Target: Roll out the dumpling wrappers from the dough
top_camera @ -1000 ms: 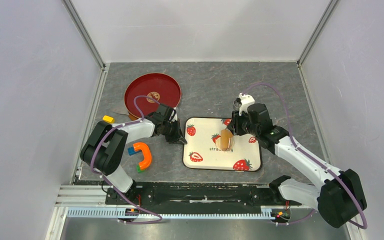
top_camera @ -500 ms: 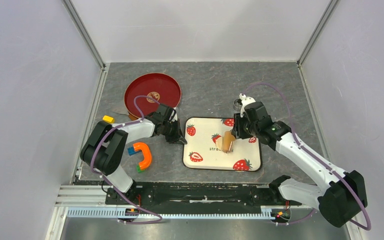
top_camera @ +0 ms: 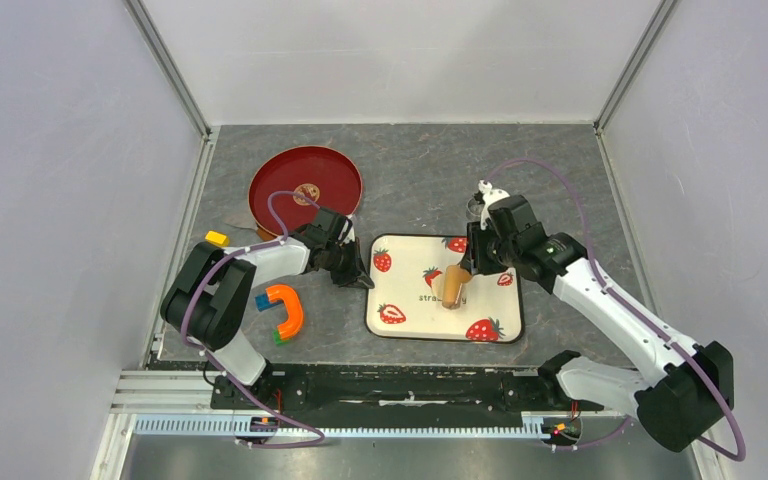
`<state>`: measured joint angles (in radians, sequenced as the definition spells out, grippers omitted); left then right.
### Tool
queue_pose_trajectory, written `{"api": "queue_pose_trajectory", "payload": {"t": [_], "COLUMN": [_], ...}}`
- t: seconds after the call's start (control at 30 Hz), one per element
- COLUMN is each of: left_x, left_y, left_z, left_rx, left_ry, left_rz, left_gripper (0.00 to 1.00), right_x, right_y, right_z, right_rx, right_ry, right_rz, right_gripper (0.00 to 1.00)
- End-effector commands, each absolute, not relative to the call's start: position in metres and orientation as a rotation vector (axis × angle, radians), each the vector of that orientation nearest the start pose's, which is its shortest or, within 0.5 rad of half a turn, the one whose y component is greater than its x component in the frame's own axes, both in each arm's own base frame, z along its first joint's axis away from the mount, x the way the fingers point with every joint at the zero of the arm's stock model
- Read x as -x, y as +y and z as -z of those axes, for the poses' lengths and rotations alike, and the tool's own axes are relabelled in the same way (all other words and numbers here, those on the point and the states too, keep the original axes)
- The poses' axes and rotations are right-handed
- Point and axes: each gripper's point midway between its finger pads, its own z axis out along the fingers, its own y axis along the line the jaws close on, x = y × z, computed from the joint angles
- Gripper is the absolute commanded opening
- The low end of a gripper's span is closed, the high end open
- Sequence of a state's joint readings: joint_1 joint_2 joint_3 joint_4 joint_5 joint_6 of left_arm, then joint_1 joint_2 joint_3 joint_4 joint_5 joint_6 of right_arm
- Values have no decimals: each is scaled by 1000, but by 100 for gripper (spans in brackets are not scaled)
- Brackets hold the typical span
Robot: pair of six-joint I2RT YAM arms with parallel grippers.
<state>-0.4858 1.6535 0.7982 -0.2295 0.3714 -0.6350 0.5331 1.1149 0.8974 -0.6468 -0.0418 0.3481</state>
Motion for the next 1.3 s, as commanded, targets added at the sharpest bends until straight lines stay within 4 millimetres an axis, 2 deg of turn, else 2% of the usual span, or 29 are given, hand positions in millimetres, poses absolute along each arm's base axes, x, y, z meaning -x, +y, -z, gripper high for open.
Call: {"api": "queue_pose_trajectory", "payload": {"t": [0.0,0.23,0.33,0.5,0.73,1.0,1.27], "left_x": [-211,-212,-212,-211,-212,-211,-211], "left_y": [-178,-178,-178,-179,-179,-179,-179], "left_z": [45,45,45,46,46,46,46], "left_rx": [86,84,83,80,81,82,79], "left_ry": [3004,3004,3006,3009,3009,3010,3011], "left_rz": [430,432,432,433,433,434,434], "left_gripper": [2,2,2,2,2,2,2], "right_x": [-261,-273,-273,-262,-244,-228,-209], "right_y": [186,187,184,172,161,166,175], "right_z": [-176,-166,-153,-118,-95,-66,-47], "right_rx": [244,270,280,290,290,321,222], "right_ry": [2341,2291,2294,2371,2434,2511,2524], "right_rz": [-529,-497,-475,-414,-392,-450,-601], "right_gripper": [0,0,0,0,0,0,0]}}
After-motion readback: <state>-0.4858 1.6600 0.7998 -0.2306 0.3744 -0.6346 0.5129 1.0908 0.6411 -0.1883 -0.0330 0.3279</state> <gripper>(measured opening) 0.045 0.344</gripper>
